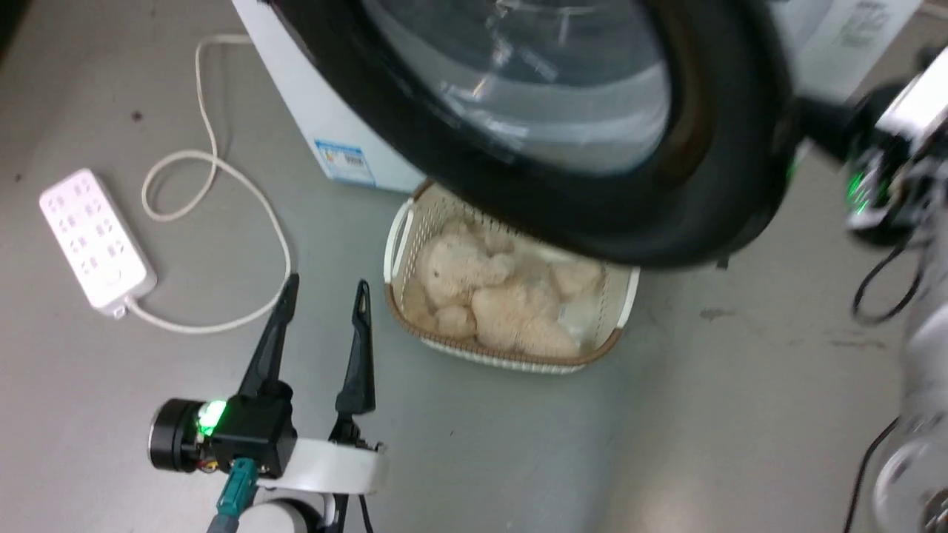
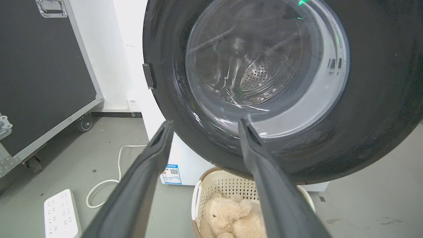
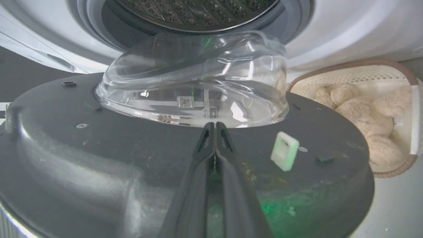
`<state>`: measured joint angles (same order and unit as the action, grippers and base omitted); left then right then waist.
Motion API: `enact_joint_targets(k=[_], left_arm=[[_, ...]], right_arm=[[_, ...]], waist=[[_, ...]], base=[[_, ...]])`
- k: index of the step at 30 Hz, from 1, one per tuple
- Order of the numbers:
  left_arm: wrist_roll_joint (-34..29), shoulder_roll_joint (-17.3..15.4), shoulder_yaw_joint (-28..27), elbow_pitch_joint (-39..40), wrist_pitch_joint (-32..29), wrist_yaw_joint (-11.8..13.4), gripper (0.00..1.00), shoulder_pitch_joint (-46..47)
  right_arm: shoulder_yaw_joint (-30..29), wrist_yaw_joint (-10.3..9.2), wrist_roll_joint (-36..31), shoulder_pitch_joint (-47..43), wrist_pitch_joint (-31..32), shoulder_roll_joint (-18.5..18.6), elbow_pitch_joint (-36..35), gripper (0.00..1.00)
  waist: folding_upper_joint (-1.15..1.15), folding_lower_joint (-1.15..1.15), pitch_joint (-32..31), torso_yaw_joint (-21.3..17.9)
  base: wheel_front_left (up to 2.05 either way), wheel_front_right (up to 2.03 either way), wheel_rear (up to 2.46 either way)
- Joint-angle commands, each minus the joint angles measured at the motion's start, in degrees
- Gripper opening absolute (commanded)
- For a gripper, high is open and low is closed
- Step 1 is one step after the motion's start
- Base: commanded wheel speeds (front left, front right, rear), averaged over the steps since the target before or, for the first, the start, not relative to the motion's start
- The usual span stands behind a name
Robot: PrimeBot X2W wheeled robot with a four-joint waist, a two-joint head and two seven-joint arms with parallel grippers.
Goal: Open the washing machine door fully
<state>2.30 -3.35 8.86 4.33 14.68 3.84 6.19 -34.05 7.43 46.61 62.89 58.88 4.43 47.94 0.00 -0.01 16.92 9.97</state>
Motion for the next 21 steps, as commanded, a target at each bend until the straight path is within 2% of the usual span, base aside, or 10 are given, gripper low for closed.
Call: enact_joint_targets(k=[1, 5, 10, 17, 21], left_arm=[[0.3, -0.3, 0.0, -0.3, 0.3, -0.4, 1.00, -0.7], [1.3, -0.2, 0.4, -1.9, 0.3, -1.9, 1.00, -2.3], [1.7, -0.2, 0.7, -3.2, 0.3, -3.3, 1.00, -3.7], [1.4, -0.3, 0.8, -3.5, 0.3, -4.3, 1.00, -5.0], [1.4, -0.2, 0.6, -3.6, 0.3, -4.7, 1.00, -5.9]], right_arm=[[0.4, 0.06, 0.7, -2.2, 1.0, -0.7, -1.0, 0.00], [3.6, 0.06, 4.6, -8.7, 4.9, -1.5, -5.0, 0.00], [15.6, 0.06, 16.7, -14.9, 6.0, -1.5, -7.0, 0.00], [36.2, 0.06, 31.1, -24.9, 1.0, -1.5, -14.7, 0.00], [44.5, 0.06, 36.0, -29.0, -2.8, -1.5, -18.7, 0.00]], waist=[[0.00, 0.01, -1.8, -0.7], [0.00, 0.01, -4.2, -0.8], [0.00, 0.01, -6.2, -0.7], [0.00, 0.01, -7.6, -0.7], [0.00, 0.01, -8.0, -0.6]], base=[[0.00, 0.00, 0.00], [0.00, 0.00, 0.00], [0.00, 0.00, 0.00], [0.00, 0.00, 0.00], [0.00, 0.00, 0.00]])
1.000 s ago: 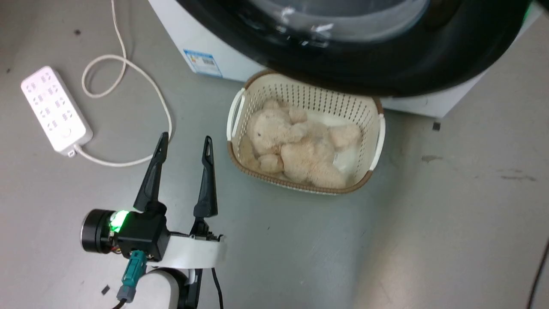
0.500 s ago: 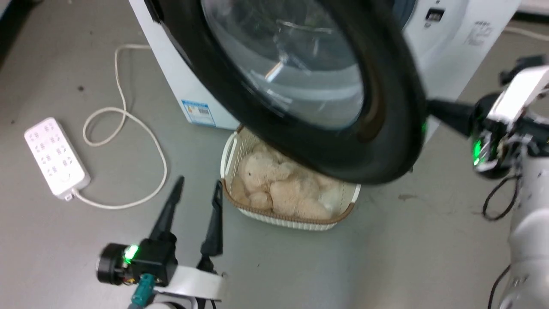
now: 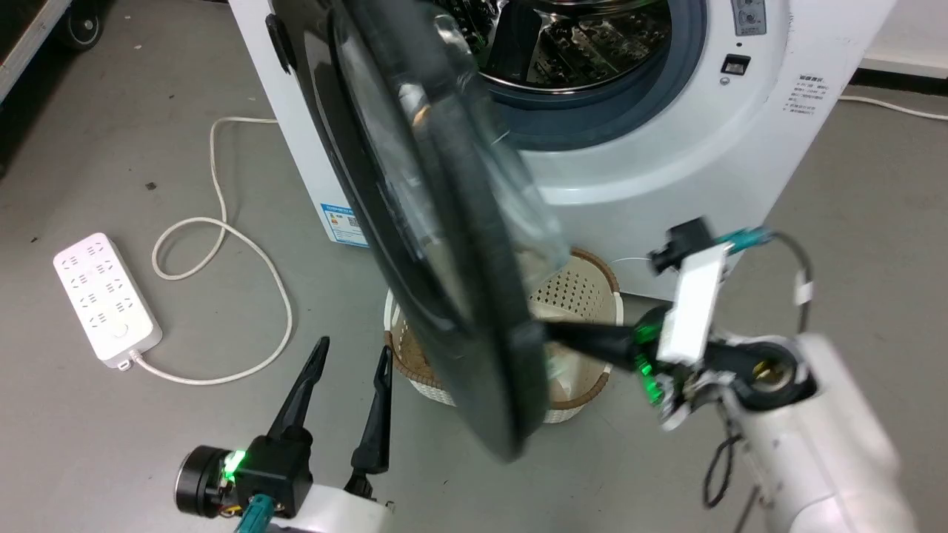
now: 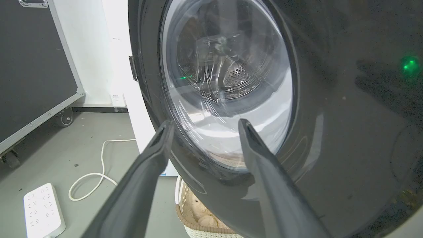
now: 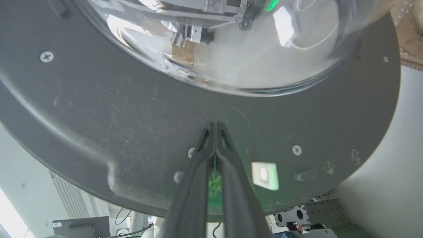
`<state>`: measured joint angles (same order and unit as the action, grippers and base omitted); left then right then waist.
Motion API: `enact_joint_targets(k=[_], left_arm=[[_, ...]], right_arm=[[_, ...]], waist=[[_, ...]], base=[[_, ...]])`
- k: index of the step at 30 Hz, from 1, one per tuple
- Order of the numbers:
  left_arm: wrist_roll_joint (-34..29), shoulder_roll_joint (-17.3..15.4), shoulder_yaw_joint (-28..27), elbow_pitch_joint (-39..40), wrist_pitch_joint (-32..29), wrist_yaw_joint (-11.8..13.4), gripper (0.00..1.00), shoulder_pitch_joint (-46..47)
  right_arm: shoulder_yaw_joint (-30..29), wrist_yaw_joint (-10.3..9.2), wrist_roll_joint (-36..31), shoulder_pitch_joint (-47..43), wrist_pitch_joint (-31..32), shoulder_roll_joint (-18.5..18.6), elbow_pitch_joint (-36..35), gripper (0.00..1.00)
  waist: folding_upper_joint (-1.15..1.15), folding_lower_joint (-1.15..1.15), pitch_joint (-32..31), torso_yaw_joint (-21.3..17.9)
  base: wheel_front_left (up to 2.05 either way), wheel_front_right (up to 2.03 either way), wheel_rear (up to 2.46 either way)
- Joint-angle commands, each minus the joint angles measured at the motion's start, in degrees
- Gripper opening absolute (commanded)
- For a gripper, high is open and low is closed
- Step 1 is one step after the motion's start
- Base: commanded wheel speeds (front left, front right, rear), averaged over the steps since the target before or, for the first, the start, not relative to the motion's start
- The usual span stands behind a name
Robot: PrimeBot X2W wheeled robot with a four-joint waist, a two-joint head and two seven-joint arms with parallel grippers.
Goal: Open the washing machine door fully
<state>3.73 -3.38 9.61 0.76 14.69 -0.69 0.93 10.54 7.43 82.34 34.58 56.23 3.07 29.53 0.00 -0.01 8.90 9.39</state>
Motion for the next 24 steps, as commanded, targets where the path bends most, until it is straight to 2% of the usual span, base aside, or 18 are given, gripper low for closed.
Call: enact_joint_targets(k=[1, 9, 10, 11, 17, 24], left_arm=[[0.1, -0.2, -0.2, -0.1, 0.3, -0.2, 1.00, -0.9], [0.1, 0.0, -0.1, -0.9, 0.3, -0.4, 1.00, -1.8], [0.1, 0.0, -0.1, -1.0, 0.3, -0.4, 1.00, -1.9], [0.1, 0.0, -0.1, -1.1, 0.3, -0.5, 1.00, -2.0], [0.5, 0.1, -1.0, -1.2, 0.3, -0.5, 1.00, -2.3], [1.1, 0.1, -2.8, -1.1, 0.3, -0.8, 1.00, -2.3]], right_arm=[[1.4, 0.06, 1.0, -1.3, -1.2, -0.2, -0.8, 0.00], [7.3, 0.06, 5.5, -4.5, -6.6, -0.2, -2.3, 0.00], [7.0, 0.06, 5.3, -4.8, -7.6, -0.2, -2.3, 0.35], [6.5, 0.06, 4.8, -4.9, -8.9, -0.2, -2.3, 1.00], [1.1, 0.06, -1.7, -6.3, -20.0, 3.6, -5.4, 1.00], [0.6, 0.06, -21.7, -11.5, -39.8, 12.0, -17.5, 1.00]], waist=[[0.00, 0.01, -0.2, 0.0], [0.00, 0.01, -1.7, 0.4], [0.00, 0.01, -2.0, 0.4], [0.00, 0.01, -2.4, 0.3], [0.00, 0.01, -4.9, -1.0], [0.00, 0.01, -7.3, -3.7]], base=[[0.00, 0.00, 0.00], [0.00, 0.00, 0.00], [0.00, 0.00, 0.00], [0.00, 0.00, 0.00], [0.00, 0.00, 0.00], [0.00, 0.00, 0.00]])
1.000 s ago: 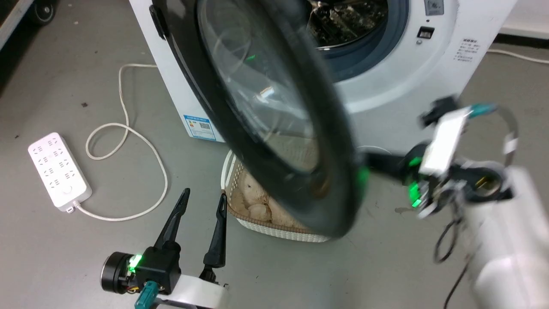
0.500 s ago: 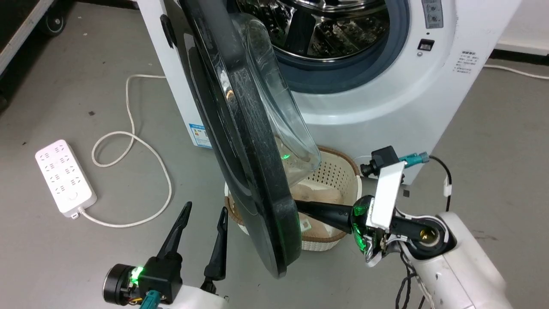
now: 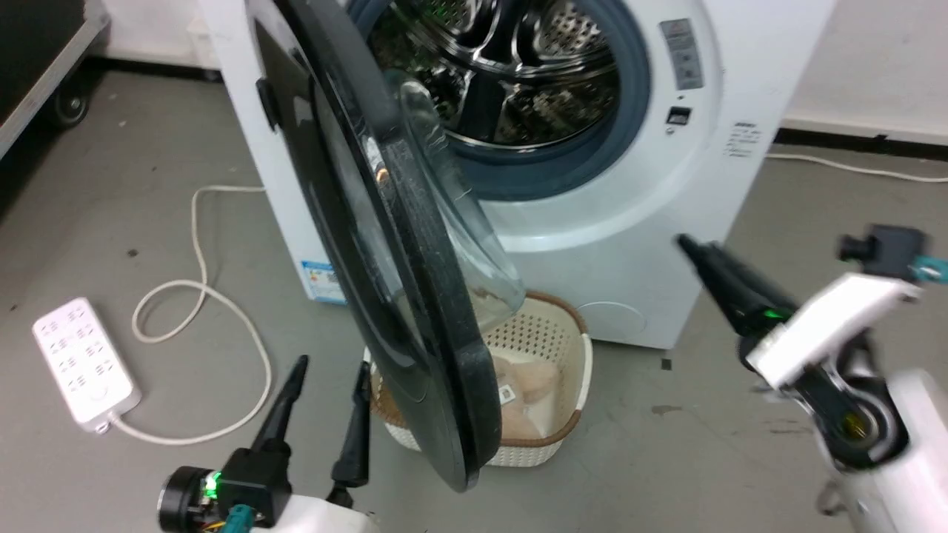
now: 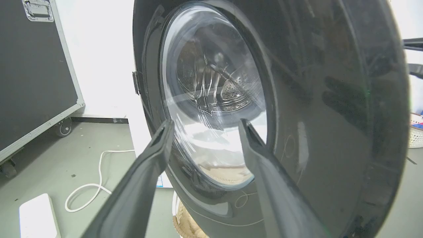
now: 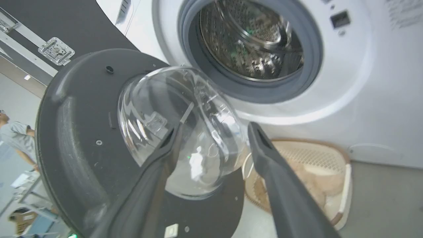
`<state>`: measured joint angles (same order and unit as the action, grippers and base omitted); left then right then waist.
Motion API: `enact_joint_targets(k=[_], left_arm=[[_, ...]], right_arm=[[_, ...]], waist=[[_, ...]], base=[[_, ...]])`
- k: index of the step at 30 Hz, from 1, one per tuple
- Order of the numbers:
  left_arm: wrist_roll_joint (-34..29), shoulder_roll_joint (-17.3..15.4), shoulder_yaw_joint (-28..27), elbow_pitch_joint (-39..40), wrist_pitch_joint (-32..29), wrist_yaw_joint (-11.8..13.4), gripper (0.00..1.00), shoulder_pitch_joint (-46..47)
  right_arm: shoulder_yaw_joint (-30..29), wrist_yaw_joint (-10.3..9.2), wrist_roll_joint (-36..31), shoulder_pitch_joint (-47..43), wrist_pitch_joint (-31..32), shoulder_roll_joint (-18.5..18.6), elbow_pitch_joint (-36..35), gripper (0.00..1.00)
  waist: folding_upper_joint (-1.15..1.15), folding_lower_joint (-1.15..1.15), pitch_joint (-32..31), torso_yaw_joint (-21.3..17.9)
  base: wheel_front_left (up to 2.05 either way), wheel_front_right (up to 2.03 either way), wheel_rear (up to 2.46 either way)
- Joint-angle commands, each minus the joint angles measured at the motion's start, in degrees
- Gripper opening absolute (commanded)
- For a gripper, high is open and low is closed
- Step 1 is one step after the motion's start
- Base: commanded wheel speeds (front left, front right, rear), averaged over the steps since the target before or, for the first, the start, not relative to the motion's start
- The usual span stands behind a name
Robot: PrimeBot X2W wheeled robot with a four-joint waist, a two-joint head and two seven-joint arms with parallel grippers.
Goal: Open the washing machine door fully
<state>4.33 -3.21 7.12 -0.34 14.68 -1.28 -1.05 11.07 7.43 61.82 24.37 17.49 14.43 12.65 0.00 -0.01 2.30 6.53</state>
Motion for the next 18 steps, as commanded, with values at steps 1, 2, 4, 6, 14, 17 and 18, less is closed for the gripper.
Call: enact_joint_targets(k=[1, 2, 4, 6, 14, 17, 18], left_arm=[[0.6, -0.1, -0.6, 0.0, 0.3, -0.2, 1.00, -0.4], [0.6, -0.2, -0.9, 0.0, 0.3, -0.3, 1.00, -0.3], [0.8, -0.2, -1.5, 0.1, 0.3, -0.4, 1.00, -0.4], [1.2, -0.2, -1.8, 0.0, 0.3, -0.8, 1.00, -0.5], [2.5, -0.2, -2.7, -2.0, 0.3, -2.1, 1.00, -1.3], [2.7, -0.2, -2.8, -2.6, 0.3, -2.4, 1.00, -1.7], [2.7, -0.2, -2.8, -2.7, 0.3, -2.4, 1.00, -1.8]], right_arm=[[0.6, 0.06, -4.9, -2.1, -4.1, 2.2, -2.2, 1.00], [1.3, 0.06, -8.7, -3.1, -7.1, 3.6, -3.5, 1.00], [1.6, 0.06, -15.5, -5.2, -12.9, 5.6, -5.1, 1.00], [0.9, 0.06, -22.7, -7.3, -18.0, 6.8, -6.1, 1.00], [-9.7, 0.06, -45.4, -19.1, -27.4, -2.2, -10.8, 1.00], [-11.0, 0.06, -50.9, -23.3, -27.9, -6.5, -13.6, 1.00], [-11.5, 0.06, -52.0, -24.6, -28.1, -7.7, -14.2, 1.00]], waist=[[0.00, 0.01, -0.8, -1.2], [0.00, 0.01, -0.9, -1.5], [0.00, 0.01, -1.2, -2.1], [0.00, 0.01, -1.4, -2.6], [0.00, 0.01, -2.4, -3.9], [0.00, 0.01, -2.7, -4.2], [0.00, 0.01, -2.8, -4.3]], base=[[0.00, 0.00, 0.00], [0.00, 0.00, 0.00], [0.00, 0.00, 0.00], [0.00, 0.00, 0.00], [0.00, 0.00, 0.00], [0.00, 0.00, 0.00], [0.00, 0.00, 0.00]])
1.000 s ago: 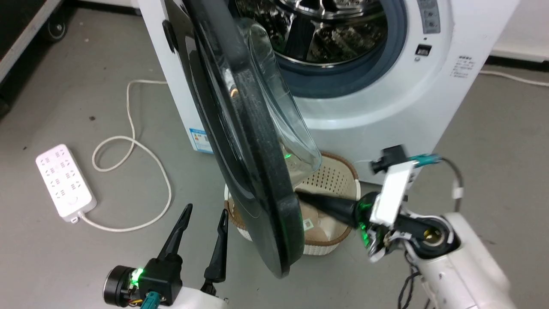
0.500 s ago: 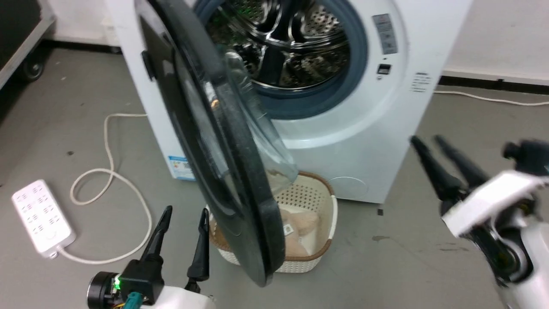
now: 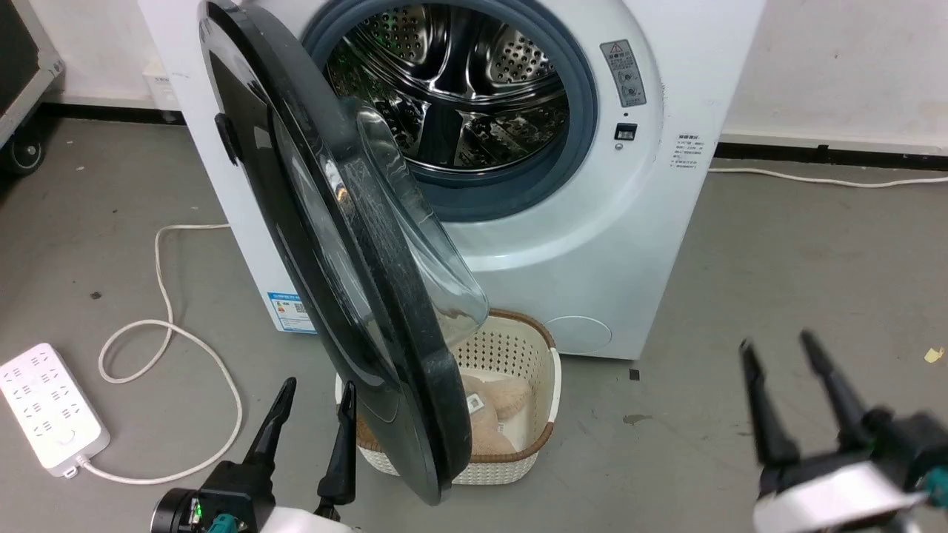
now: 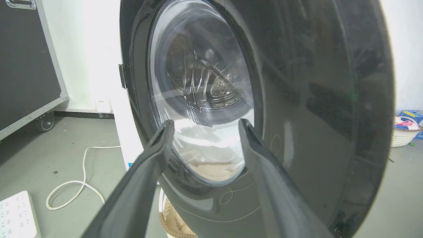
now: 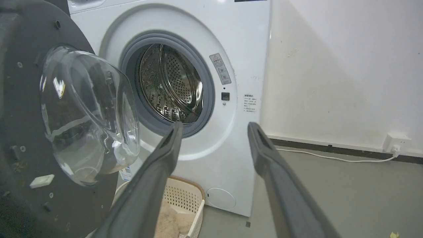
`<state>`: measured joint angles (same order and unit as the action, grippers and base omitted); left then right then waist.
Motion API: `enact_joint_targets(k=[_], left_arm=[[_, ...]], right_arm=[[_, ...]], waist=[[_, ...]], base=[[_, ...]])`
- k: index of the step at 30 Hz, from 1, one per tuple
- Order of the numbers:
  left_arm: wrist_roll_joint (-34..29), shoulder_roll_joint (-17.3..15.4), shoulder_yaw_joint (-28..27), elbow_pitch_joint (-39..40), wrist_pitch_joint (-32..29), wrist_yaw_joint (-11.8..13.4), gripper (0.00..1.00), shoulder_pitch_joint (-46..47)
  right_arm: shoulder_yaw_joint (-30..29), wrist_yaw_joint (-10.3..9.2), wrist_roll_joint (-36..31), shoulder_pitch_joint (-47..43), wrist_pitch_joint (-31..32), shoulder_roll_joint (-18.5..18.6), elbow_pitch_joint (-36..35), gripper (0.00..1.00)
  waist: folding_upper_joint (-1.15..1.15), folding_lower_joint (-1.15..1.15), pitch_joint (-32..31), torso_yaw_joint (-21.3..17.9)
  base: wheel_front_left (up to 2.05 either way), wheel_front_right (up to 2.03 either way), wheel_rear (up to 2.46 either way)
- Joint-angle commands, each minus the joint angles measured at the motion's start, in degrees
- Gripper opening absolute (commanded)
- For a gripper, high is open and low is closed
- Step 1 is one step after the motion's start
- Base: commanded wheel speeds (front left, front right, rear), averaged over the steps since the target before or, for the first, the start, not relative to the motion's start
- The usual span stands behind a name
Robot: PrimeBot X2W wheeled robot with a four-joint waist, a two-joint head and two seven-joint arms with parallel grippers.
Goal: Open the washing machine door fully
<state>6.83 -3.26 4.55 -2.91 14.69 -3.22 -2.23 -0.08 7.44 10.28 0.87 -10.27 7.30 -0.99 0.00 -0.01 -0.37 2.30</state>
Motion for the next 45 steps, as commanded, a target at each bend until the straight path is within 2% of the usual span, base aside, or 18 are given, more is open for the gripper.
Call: enact_joint_targets(k=[1, 7, 19, 20, 21, 25, 28, 32, 33, 36, 37, 39, 45], left_arm=[[0.2, -0.1, -0.2, -0.2, 0.3, -0.5, 1.00, -0.7], [0.2, -0.1, -0.1, -1.1, 0.3, -0.8, 1.00, -1.0], [-0.1, -0.1, -0.2, -1.7, 0.3, -0.8, 1.00, -0.9], [-0.1, 0.0, -0.2, -1.7, 0.3, -0.7, 0.60, -0.9], [0.0, 0.0, -0.2, -1.5, 0.3, -0.8, 0.00, -0.9], [0.3, 0.0, -0.2, -0.8, 0.3, -0.9, 0.00, -0.8], [1.1, 0.1, -1.6, 2.2, 0.3, 0.1, 0.00, -0.3], [2.8, 0.2, -3.7, 7.8, 0.3, 1.8, 0.00, 0.7], [3.9, 0.3, -5.0, 12.6, 0.3, 2.9, 0.00, 1.9], [4.2, 0.3, -5.8, 19.6, 0.3, 3.7, 0.00, 4.3], [4.2, 0.3, -5.8, 19.6, 0.3, 3.7, 0.00, 4.3], [4.1, 0.3, -4.8, 25.9, 0.3, 4.1, 0.00, 6.7], [1.2, 0.1, 0.2, 32.0, -1.4, 3.6, 0.00, 8.7]], right_arm=[[-0.6, 0.05, -1.5, -2.4, -0.6, -1.5, -1.0, 1.00], [-2.4, 0.05, -2.3, -7.9, -1.7, -4.2, -0.7, 1.00], [-2.0, 0.05, 0.3, -8.2, -2.8, -4.4, 1.5, 1.00], [-2.1, 0.05, 0.3, -8.1, -2.8, -4.4, 1.4, 1.00], [-2.1, 0.05, 0.3, -8.1, -2.8, -4.4, 1.4, 1.00], [-2.1, 0.05, 0.2, -7.9, -2.9, -4.4, 1.2, 1.00], [-2.0, 0.05, 0.2, -7.9, -2.9, -4.4, 1.1, 1.00], [-2.0, 0.05, 0.1, -7.9, -2.8, -4.4, 0.9, 1.00], [-2.0, 0.05, 0.0, -7.8, -2.8, -4.4, 0.8, 1.00], [-2.0, 0.05, 0.0, -7.7, -2.6, -4.4, 0.5, 1.00], [-2.0, 0.05, 0.0, -7.7, -2.6, -4.4, 0.5, 1.00], [-1.8, 0.05, 0.0, -7.6, -2.6, -4.4, 0.4, 1.00], [-1.4, 0.05, 0.2, -7.4, -2.6, -4.4, 0.6, 1.00]], waist=[[0.00, 0.01, -0.2, -0.1], [0.00, 0.01, -0.4, -0.4], [0.00, 0.01, -0.1, -0.7], [0.00, 0.01, -0.2, -0.6], [0.00, 0.01, -0.2, -0.6], [0.00, 0.01, -0.2, -0.3], [0.00, 0.01, -0.3, -0.1], [0.00, 0.01, -0.5, 0.2], [0.00, 0.01, -0.6, 0.3], [0.00, 0.01, -0.9, 0.5], [0.00, 0.01, -0.9, 0.5], [0.00, 0.01, -1.3, 0.5], [0.00, 0.01, -1.7, 0.2]], base=[[0.00, 0.00, 0.00], [0.00, 0.00, 0.00], [0.00, 0.00, 0.00], [0.00, 0.00, 0.00], [0.00, 0.00, 0.00], [0.00, 0.00, 0.00], [0.00, 0.00, 0.00], [0.00, 0.00, 0.00], [0.00, 0.00, 0.00], [0.00, 0.00, 0.00], [0.00, 0.00, 0.00], [0.00, 0.00, 0.00], [0.00, 0.00, 0.00]])
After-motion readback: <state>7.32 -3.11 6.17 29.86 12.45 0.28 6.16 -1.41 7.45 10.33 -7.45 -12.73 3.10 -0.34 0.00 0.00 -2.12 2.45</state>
